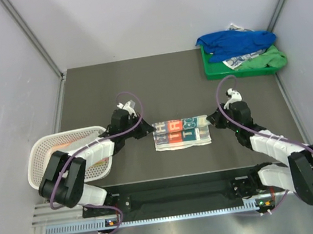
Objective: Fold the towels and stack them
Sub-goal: Fold the towel
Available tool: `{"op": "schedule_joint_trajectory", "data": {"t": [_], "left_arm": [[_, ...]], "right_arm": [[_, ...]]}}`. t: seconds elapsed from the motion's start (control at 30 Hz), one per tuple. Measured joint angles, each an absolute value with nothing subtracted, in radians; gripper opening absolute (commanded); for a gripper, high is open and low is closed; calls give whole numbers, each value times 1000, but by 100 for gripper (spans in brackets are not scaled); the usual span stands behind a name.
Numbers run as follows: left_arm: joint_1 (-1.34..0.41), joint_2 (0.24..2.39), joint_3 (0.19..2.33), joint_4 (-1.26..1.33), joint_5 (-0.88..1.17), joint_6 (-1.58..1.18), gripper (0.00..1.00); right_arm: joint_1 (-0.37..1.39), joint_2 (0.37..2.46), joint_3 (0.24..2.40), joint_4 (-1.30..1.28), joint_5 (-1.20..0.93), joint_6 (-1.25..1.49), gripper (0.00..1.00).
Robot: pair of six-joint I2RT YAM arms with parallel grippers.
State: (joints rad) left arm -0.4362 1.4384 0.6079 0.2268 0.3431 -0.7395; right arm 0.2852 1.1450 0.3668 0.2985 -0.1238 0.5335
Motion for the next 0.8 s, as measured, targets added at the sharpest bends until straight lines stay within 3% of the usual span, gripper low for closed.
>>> {"op": "schedule_joint_trajectory", "data": {"t": [0.3,0.4,0.5,0.8], "left_arm": [[-456,1365,501,259,335,-764,0],[-463,1357,481,265,335,-768,21],[-467,1341,459,263,315,-770,35],[-471,1144,465,127,252,-764,35]], "right_arm": [[295,1034,285,291,-151,570,6],[299,1013,249,291,-155,585,17],[298,985,220,267,-136,594,30],[298,815,237,94,-91,606,36]]}}
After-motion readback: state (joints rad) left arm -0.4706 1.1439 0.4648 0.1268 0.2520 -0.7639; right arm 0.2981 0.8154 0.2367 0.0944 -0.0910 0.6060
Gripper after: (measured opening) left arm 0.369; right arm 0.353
